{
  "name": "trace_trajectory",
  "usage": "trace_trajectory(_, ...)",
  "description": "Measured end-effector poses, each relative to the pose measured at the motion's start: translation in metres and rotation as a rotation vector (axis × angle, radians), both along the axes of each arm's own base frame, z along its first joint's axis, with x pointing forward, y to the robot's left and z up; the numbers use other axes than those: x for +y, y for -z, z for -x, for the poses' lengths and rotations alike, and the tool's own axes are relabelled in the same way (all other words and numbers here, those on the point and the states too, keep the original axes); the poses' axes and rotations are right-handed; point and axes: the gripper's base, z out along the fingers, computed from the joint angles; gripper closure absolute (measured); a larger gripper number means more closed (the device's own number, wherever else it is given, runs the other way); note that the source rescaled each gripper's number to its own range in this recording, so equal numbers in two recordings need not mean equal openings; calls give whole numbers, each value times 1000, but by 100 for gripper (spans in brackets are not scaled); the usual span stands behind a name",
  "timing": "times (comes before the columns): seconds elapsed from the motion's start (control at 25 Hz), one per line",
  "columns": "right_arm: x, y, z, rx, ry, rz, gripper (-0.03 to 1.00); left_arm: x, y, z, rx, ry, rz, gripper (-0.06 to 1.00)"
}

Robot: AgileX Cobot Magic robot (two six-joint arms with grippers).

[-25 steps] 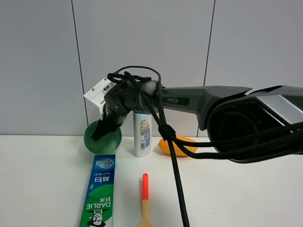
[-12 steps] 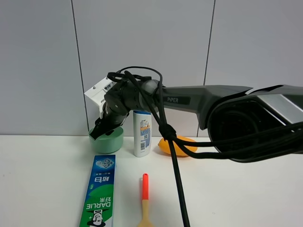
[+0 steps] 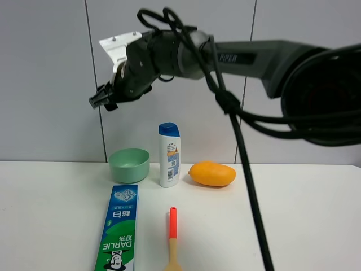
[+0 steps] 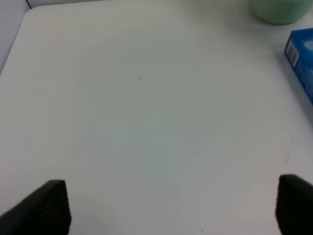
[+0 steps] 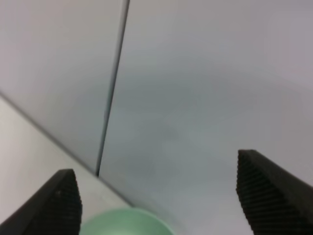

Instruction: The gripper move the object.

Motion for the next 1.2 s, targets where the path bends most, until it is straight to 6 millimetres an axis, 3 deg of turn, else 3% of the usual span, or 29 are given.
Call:
trace_trajectory(0.04,-2,-29,10,-15,1,-26,31,0,0,0,0,0,0,-6)
trace_trajectory(0.12,-7,-62,23,-24,7,-38,31,0,0,0,0,0,0,-6)
trace_trajectory(0.28,-23,-124,58,-22,33,-15,28,0,0,0,0,0,0,-6)
trace_trajectory(0.4,-45,-157,81,7,95,56,21,0,0,0,0,0,0,-6)
trace_trajectory(0.56,-78,-175,100,123,218,181,17,0,0,0,0,0,0,-6)
trace_trajectory(0.88,-98,-203,115,122,280,115,16,0,0,0,0,0,0,-6)
trace_trajectory(1.08,-98,-199,115,146,294,100,16,0,0,0,0,0,0,-6)
trace_trajectory(1.2,-95,-173,115,224,289,169,16,0,0,0,0,1,1,-6)
